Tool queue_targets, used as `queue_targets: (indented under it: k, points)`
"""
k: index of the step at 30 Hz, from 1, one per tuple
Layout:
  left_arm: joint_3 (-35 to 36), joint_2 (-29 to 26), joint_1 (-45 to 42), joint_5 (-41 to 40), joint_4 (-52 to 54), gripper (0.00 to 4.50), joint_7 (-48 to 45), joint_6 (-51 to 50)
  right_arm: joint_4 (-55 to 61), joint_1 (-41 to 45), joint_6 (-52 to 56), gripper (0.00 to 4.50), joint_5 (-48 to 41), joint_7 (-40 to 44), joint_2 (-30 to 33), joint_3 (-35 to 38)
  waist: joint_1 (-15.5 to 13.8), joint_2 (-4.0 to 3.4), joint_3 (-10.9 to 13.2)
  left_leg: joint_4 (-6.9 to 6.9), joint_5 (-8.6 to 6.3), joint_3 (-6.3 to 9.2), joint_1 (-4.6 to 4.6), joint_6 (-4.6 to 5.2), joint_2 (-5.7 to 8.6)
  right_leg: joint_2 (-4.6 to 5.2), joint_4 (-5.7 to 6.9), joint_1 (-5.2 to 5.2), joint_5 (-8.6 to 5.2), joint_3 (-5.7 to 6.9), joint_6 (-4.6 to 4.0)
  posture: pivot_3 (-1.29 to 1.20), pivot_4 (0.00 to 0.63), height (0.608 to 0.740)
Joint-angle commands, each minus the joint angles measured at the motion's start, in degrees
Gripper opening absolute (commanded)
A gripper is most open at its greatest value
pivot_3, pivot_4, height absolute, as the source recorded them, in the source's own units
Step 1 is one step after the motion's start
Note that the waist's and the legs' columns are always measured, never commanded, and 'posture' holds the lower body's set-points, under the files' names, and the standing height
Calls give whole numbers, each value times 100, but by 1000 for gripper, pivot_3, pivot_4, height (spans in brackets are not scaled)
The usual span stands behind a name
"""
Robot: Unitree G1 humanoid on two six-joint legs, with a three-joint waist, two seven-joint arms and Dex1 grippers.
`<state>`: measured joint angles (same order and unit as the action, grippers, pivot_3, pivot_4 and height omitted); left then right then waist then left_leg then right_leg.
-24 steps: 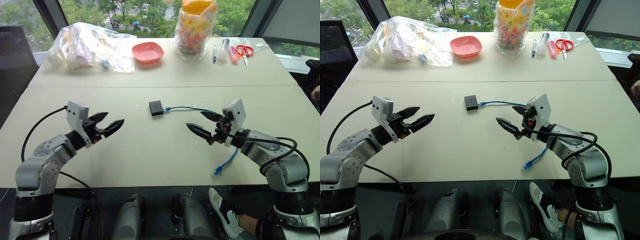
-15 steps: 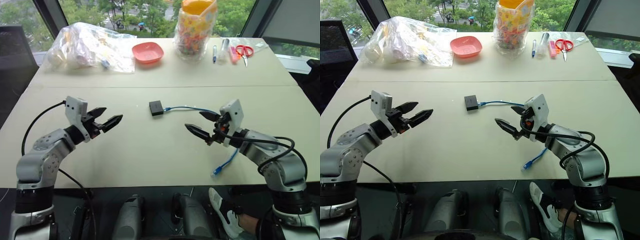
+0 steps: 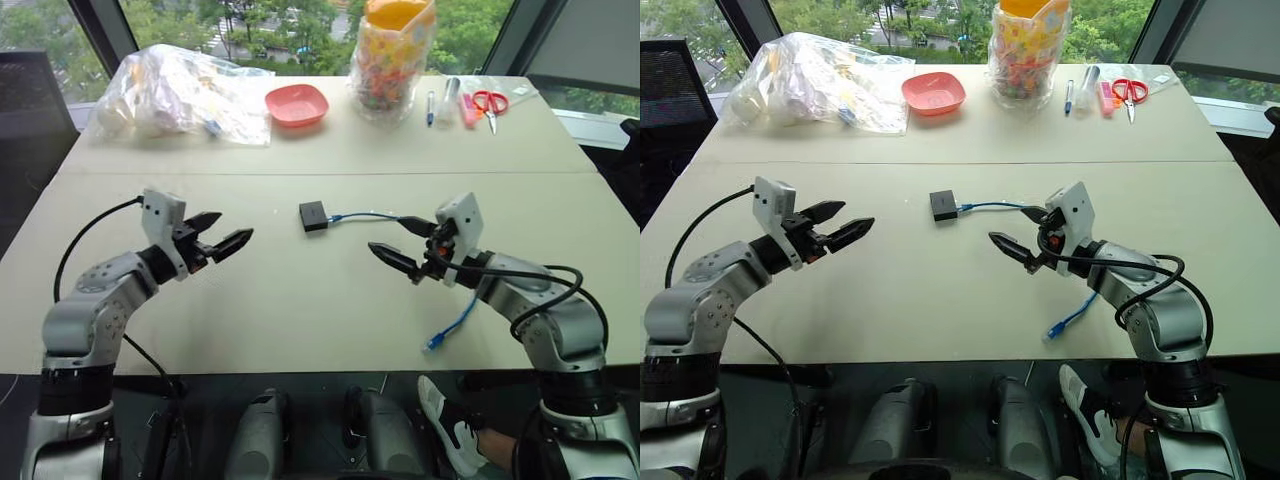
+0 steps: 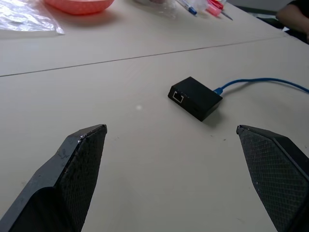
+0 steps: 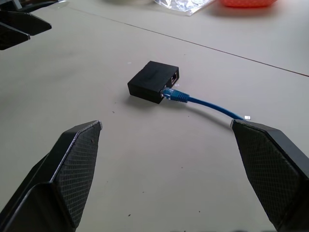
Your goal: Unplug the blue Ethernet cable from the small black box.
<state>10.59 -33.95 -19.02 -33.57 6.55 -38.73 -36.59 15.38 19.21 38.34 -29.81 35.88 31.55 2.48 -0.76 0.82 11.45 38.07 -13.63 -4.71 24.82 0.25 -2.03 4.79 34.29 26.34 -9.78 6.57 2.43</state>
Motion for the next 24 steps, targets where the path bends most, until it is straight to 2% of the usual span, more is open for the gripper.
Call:
queue_targets:
  k: [1, 4, 9, 13, 16, 17, 18, 20, 24]
  points:
    - [-215, -378, -332, 195, -318, 4491, -640, 204, -509, 478, -560, 4500, 431, 349, -56, -418, 19, 0, 0, 0, 0, 0, 0, 0, 0, -1, 2, 0, 0, 0, 0, 0, 150, 740]
    - [-276, -642, -514, 189, -581, 4491, -1100, 198, -1657, 1126, -1249, 4500, 998, 709, -194, -910, 61, -1, 0, 0, 0, -4, -1, 0, -3, -8, 2, 5, 3, -1, -4, 0, 150, 740]
    - [6, -1136, -441, -40, -339, 4491, -1528, -60, -5772, 3303, -3054, 4500, 2034, 1458, -983, -1508, 184, 1, 6, 0, 6, -5, -4, -3, -4, -18, 8, 8, 13, -3, -19, 0, 150, 740]
    - [391, -1098, -86, -203, 161, 4491, -1159, -230, -8050, 4420, -3887, 4500, 2636, 1539, -1468, -1606, 169, 0, 6, -8, 6, -7, -4, -3, -6, -19, 15, 10, 27, -4, -2, 0, 150, 740]
    - [671, -915, 389, -386, 737, 4491, -788, -406, -8897, 4815, -3929, 4500, 2995, 1598, -1753, -1638, 174, 0, 6, -9, 6, -8, -3, -4, -5, -11, 19, 10, 25, -8, 2, 0, 150, 740]
    - [761, -820, 622, -421, 971, 4500, -620, -443, -9067, 4859, -3813, 4085, 3119, 1754, -1850, -1673, 178, 0, 6, -9, 6, -10, -3, -4, -5, -8, 20, 10, 25, -11, 2, 0, 150, 740]
    - [838, -737, 834, -443, 1190, 4500, -458, -490, -9189, 4872, -3725, 3940, 3259, 1864, -1916, -1722, 181, -1, 5, -8, 6, -10, -3, -4, -7, -5, 20, 10, 26, -12, 3, 0, 150, 740]
    - [961, -628, 1176, -479, 1525, 4500, -241, -545, -9317, 4866, -3674, 3130, 3540, 2033, -1985, -1826, 191, 3, 2, -7, 6, -14, -15, -5, -12, -2, 20, 0, 26, -15, 2, 0, 150, 740]
    - [1215, -539, 1587, -717, 1965, 4500, 28, -719, -9321, 4934, -3889, 990, 3852, 2335, -2115, -1840, 179, 0, -1, -7, 9, -10, -46, -15, -31, -14, 27, -22, 9, -11, -10, 0, 150, 740]
